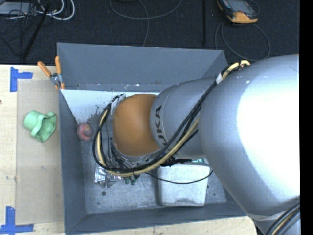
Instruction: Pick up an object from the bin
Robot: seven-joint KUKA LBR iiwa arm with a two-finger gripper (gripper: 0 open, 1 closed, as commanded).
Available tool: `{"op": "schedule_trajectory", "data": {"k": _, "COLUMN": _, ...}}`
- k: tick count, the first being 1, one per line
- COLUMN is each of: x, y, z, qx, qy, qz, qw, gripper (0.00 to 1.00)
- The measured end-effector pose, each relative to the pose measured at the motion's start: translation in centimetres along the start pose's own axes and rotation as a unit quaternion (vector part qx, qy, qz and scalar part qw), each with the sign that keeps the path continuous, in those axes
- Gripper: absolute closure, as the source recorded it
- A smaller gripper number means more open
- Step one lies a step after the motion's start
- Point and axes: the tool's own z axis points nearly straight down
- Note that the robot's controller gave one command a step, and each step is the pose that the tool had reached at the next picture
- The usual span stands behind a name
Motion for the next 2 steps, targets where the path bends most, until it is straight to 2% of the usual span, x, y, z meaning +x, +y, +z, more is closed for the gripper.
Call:
{"op": "schedule_trajectory", "data": {"k": 1, "x": 2.0, "y": -0.2, "z": 0.0, "qx": 0.000, "qy": -0.0005, "qz": -0.062, "qw": 0.9981, "gripper": 1.00}}
{"op": "schedule_trajectory", "data": {"k": 2, "x": 1.6, "y": -1.3, "z": -16.9, "qx": 0.002, "qy": 0.0030, "qz": -0.070, "qw": 0.9975, "gripper": 1.00}}
